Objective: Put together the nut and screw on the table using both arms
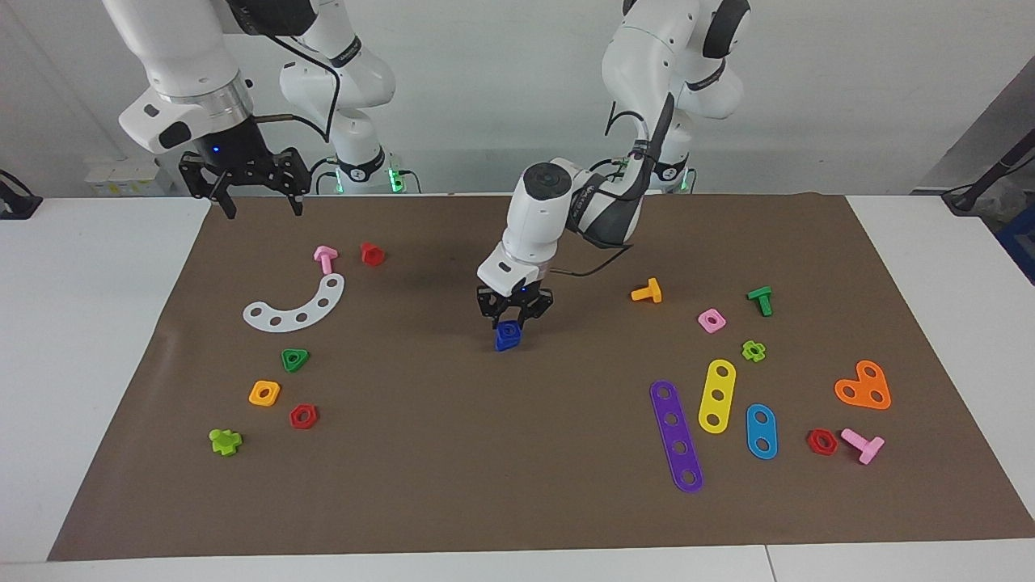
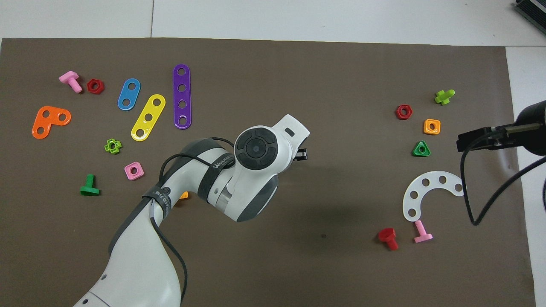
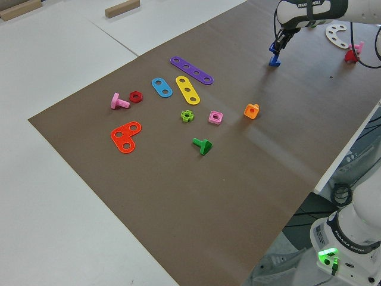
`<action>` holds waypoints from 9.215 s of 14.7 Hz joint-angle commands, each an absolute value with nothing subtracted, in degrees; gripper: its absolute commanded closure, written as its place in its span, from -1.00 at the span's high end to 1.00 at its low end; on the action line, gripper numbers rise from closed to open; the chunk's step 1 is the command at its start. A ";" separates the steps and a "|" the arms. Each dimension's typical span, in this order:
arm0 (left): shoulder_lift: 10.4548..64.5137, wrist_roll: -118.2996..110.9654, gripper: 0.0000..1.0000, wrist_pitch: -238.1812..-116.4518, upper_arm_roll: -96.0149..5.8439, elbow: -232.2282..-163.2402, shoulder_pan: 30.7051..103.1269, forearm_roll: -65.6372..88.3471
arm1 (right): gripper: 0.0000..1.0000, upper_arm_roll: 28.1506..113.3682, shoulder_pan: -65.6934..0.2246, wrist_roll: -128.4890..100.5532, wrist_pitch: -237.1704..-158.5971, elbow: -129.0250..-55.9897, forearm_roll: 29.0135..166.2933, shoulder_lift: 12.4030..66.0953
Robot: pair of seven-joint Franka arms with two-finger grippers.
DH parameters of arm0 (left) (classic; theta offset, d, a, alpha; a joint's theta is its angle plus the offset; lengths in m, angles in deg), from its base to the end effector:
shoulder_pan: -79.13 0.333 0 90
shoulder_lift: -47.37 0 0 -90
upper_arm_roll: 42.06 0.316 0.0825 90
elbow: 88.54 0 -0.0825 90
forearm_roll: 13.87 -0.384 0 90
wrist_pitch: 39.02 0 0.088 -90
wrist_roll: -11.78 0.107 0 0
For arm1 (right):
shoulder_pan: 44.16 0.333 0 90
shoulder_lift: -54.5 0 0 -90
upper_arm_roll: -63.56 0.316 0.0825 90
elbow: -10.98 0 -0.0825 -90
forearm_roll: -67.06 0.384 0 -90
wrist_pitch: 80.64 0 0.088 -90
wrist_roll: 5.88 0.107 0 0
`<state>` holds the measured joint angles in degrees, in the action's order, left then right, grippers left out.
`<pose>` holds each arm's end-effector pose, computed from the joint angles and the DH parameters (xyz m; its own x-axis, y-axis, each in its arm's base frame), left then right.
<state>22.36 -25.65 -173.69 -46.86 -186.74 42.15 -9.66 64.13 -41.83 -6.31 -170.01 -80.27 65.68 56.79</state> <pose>0.5122 -0.4508 0.3568 0.9952 -0.0084 0.0972 -0.0274 -0.9802 0.1962 0.5404 0.0249 0.6352 0.9983 0.0578 0.0070 0.0576 -0.9980 0.0245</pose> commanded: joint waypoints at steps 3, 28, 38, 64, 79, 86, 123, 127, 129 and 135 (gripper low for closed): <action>20.65 -26.02 -0.76 -173.41 -46.45 -184.69 42.04 -8.95 | 1.00 63.56 -41.79 -7.38 -168.97 -80.25 67.15 56.70; 22.15 -28.39 -0.74 -176.12 -46.45 -191.28 40.90 -10.62 | 1.00 63.73 -41.70 -6.50 -168.70 -80.95 67.06 57.23; 22.58 -28.21 -0.75 -180.79 -46.36 -194.97 41.08 -10.71 | 1.00 63.73 -41.52 -6.41 -168.79 -80.95 67.15 57.23; 20.74 -31.20 -0.80 -172.60 -45.57 -185.74 39.67 -17.47 | 1.00 63.73 -41.79 -6.41 -168.79 -80.95 67.15 57.23; 21.70 -30.41 -0.80 -169.89 -45.75 -188.91 39.67 -20.02 | 1.00 63.73 -41.79 -6.41 -168.62 -81.04 67.15 57.23; 20.83 -30.50 -0.80 -169.02 -45.58 -183.39 40.64 -15.11 | 1.00 63.73 -41.87 -6.41 -168.53 -81.04 67.15 57.23; 21.26 -33.58 -0.80 -161.79 -45.49 -185.02 39.93 -8.42 | 1.00 63.65 -41.96 -6.58 -168.61 -81.04 67.15 57.23; 22.58 -33.58 -0.81 -167.95 -45.49 -190.84 39.49 -8.42 | 1.00 63.65 -41.96 -6.59 -168.53 -81.04 67.06 57.23; 22.58 -33.66 -0.81 -168.22 -45.49 -190.93 39.41 -8.42 | 1.00 63.65 -41.96 -6.58 -168.62 -81.04 67.15 57.23; 22.06 -33.49 1.00 -166.13 -45.40 -185.76 40.28 -9.65 | 1.00 63.65 -41.88 -6.41 -168.62 -81.04 67.15 57.23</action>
